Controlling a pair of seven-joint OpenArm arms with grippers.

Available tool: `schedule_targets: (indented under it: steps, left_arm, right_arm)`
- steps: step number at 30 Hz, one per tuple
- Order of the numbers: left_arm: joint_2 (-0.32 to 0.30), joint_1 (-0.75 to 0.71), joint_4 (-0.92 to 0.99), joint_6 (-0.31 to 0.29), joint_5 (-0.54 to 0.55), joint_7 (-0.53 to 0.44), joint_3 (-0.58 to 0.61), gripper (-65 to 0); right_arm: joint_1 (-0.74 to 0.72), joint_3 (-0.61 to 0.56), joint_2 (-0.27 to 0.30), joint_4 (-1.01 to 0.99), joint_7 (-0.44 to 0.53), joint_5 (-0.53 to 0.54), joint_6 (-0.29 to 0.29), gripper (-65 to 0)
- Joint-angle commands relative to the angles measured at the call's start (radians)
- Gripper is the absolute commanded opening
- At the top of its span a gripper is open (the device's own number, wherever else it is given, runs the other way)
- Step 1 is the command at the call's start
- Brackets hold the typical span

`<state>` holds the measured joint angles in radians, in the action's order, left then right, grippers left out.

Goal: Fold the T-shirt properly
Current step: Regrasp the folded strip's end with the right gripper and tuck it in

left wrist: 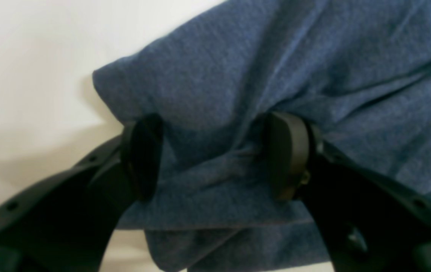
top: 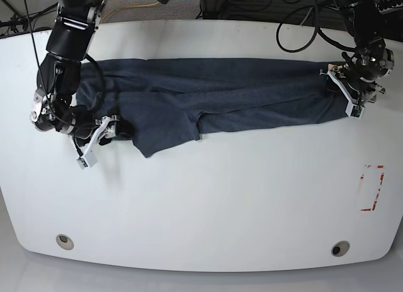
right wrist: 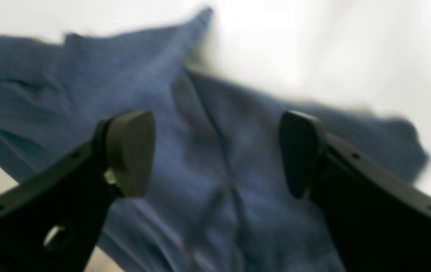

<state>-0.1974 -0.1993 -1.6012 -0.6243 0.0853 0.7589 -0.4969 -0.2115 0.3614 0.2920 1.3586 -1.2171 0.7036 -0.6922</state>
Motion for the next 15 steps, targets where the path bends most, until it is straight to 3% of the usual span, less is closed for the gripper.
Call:
schedule_targets:
  steps: [1, 6, 12, 15]
  left_arm:
    - [-0.01, 0.004, -0.012, 0.002, -0.008, 0.011, -0.003, -25.3]
    - [-0.009, 0.004, -0.012, 0.002, -0.008, 0.011, -0.003, -25.3]
    - [-0.01, 0.004, -0.015, 0.002, -0.006, 0.011, -0.003, -25.3]
    - [-0.01, 0.004, -0.014, 0.002, -0.006, 0.011, -0.003, -25.3]
  right_arm:
    - [-0.044, -0.009, -0.01, 0.017, 0.016, 0.02, -0.006, -16.2]
    - [-0.087, -0.049, -0.055, -0.038, 0.018, -0.006, -0.006, -16.2]
    - [-0.095, -0.055, -0.096, -0.083, 0.11, -0.12, -0.006, -16.2]
    - [-0.095, -0.055, -0.107, -0.103, 0.11, -0.138, -0.006, -16.6]
